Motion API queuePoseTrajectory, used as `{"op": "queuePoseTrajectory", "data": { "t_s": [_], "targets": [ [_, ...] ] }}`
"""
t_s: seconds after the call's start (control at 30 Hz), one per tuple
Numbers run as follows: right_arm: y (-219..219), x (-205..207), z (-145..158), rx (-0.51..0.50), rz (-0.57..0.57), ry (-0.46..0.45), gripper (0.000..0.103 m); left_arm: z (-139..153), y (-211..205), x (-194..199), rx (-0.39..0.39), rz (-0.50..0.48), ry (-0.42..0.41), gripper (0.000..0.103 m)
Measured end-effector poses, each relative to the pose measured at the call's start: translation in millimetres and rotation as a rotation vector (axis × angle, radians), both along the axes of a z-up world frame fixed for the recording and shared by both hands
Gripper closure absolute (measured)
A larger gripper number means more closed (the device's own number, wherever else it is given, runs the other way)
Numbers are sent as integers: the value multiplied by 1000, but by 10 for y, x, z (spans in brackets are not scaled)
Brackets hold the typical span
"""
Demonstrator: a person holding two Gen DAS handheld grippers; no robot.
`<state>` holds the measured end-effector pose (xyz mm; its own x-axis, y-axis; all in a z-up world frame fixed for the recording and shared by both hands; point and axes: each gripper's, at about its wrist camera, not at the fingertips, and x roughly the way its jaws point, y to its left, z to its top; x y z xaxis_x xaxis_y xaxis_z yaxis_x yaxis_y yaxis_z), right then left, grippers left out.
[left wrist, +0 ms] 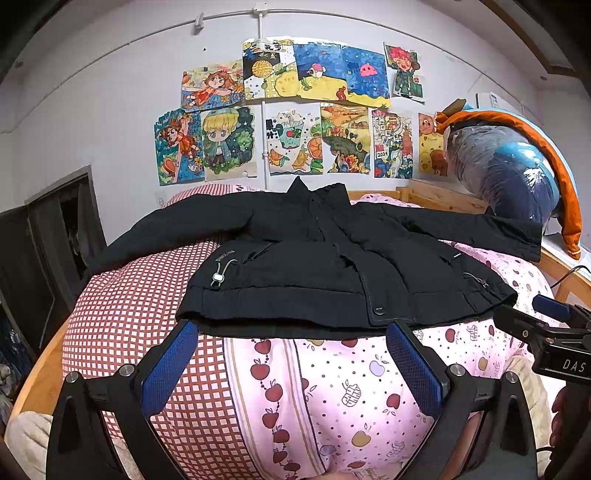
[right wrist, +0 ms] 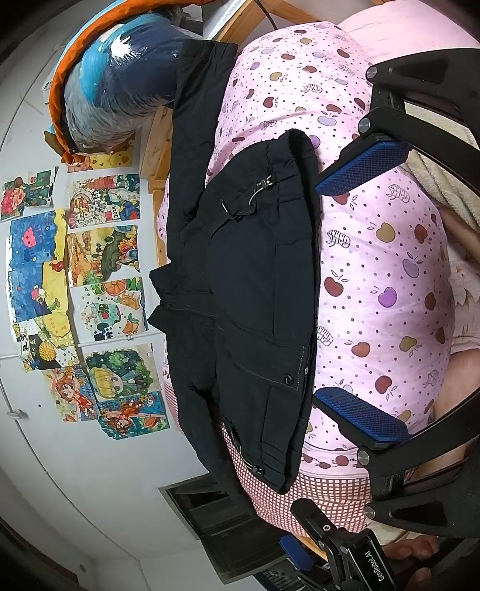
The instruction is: Fold large clothes
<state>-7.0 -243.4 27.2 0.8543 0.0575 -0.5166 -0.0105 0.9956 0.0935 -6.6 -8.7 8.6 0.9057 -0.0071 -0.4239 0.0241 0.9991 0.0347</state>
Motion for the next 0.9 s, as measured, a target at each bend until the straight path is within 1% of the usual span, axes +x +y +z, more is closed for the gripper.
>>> {"op": "queuePoseTrajectory", "data": {
  "t_s": [0.17, 0.3, 0.43, 0.57, 0.7, 0.9],
  "targets": [
    [-26, -33, 0, 7, -2, -6, 1, 39, -19, -9, 12, 5, -2, 0],
    [-58, -37, 8, 12, 2, -8, 1, 89, -72, -30, 38, 22, 10, 0],
    [-117, -34, 39, 21, 5, -13, 1, 162, -134, 33, 90, 52, 43, 0],
    [-249, -17, 151, 18, -4, -36, 1, 276, -220, 101, 149, 72, 71, 0],
    [-408, -27, 292, 41, -15, -72, 1, 421, -314, 112, 200, 83, 51, 0],
    [-611, -53, 472, 46, -58, -119, 1, 656, -468, 85, 237, 48, -14, 0]
  ]
}}
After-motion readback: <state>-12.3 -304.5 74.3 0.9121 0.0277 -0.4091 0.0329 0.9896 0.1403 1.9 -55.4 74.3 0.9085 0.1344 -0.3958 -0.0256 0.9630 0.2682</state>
